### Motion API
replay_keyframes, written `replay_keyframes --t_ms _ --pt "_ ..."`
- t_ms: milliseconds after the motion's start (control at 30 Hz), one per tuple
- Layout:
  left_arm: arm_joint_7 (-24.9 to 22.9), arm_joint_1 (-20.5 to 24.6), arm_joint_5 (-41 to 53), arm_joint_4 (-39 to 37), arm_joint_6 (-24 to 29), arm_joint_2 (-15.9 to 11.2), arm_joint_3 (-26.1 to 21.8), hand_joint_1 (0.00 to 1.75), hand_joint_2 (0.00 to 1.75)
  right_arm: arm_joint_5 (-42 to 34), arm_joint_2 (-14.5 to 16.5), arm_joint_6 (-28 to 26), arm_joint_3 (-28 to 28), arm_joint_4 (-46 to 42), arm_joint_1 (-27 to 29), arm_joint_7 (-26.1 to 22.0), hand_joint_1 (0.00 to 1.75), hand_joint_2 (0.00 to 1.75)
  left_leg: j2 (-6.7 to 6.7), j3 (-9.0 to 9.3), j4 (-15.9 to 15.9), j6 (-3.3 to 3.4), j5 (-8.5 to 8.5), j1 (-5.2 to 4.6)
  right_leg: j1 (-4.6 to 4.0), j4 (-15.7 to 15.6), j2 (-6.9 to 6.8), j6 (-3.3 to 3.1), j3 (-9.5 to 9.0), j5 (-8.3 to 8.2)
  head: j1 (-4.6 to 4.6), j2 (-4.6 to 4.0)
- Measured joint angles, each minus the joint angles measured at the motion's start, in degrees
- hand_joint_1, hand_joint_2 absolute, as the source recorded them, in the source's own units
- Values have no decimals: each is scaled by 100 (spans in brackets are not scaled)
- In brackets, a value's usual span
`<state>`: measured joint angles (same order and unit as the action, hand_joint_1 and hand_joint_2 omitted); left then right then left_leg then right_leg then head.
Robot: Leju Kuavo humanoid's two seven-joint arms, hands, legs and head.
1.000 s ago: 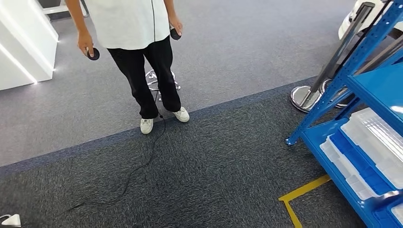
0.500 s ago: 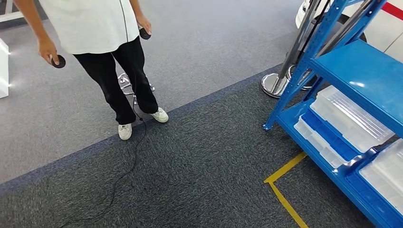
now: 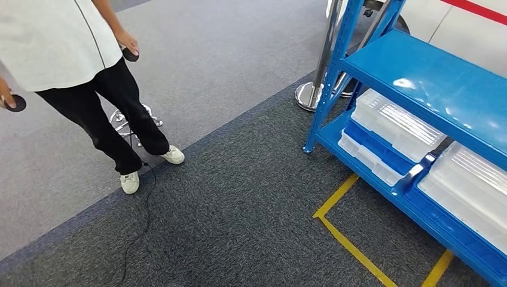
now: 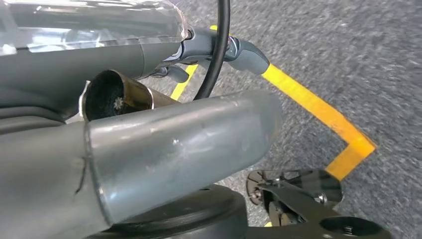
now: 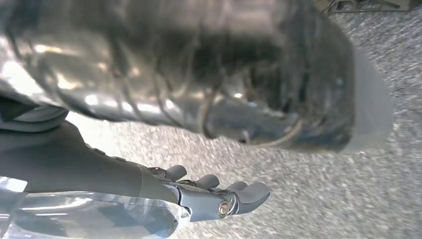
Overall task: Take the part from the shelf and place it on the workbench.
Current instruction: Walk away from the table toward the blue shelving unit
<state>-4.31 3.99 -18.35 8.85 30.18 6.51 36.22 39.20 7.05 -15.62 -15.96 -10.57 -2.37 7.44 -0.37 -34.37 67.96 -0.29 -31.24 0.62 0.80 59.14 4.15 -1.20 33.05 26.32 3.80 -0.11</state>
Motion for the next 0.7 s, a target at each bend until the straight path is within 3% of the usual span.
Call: replay_keyframes --t_ms 67,133,200,267,333,400,433,467,533,600,633,700 --pt "-8 -1 5 -5 -1 -5 4 0 0 -1 5 1 -3 -1 -8 2 0 0 -292 277 -679 44 283 10 1 29 148 39 29 -4 1 0" --pt "-20 4 10 -10 -3 -11 10 0 0 -1 9 1 -7 -1 -10 3 0 0 -460 365 -927 77 307 1 24 38 278 122 85 -30 1 0" --pt "-25 17 10 -11 -3 -10 13 0 0 -1 9 0 -13 1 13 3 0 0 -342 386 -988 128 346 -1 48 24 375 208 123 -61 3 0" --pt "-25 20 13 -11 -3 -7 14 0 0 -1 8 -1 -27 2 25 4 0 0 -185 408 -1072 212 408 21 22 213 157 245 226 76 19 0" --pt "-25 9 14 -11 -4 -4 15 0 0 -1 8 -1 -40 2 13 5 0 0 -2 406 -1110 264 433 17 3 841 -206 262 530 439 38 0" --pt "-26 -11 13 -11 -4 -5 15 0 0 -1 9 0 -45 2 7 6 0 0 190 393 -1107 273 428 1 24 1498 -341 298 838 698 42 0" --pt "-27 -15 13 -11 -5 -5 15 0 0 -1 9 0 -47 2 11 7 0 0 277 391 -1104 269 422 -2 38 1584 -367 315 864 681 42 0" --pt "-27 -11 14 -11 -8 -5 15 0 0 -2 9 1 -49 2 17 7 0 0 354 394 -1099 259 415 -2 49 1422 -400 326 758 554 43 0" --pt "-32 -1 16 -11 -16 1 15 0 0 -3 7 1 -54 1 21 9 0 0 489 414 -1079 220 385 -3 51 627 -594 317 304 216 44 0" --pt "-46 4 18 -11 -23 4 16 0 0 -3 5 1 -56 0 9 13 0 0 595 433 -1050 153 344 -26 20 59 -784 263 1 59 39 0" --pt "-55 8 19 -11 -26 4 16 0 0 -3 5 2 -57 0 8 20 0 0 642 445 -1043 117 331 -38 0 -8 -811 231 -20 67 37 0" --pt "-64 24 19 -11 -31 7 17 0 0 -3 5 8 -59 1 21 47 0 0 707 477 -1047 42 313 -35 -4 -18 -686 163 -10 44 36 0"
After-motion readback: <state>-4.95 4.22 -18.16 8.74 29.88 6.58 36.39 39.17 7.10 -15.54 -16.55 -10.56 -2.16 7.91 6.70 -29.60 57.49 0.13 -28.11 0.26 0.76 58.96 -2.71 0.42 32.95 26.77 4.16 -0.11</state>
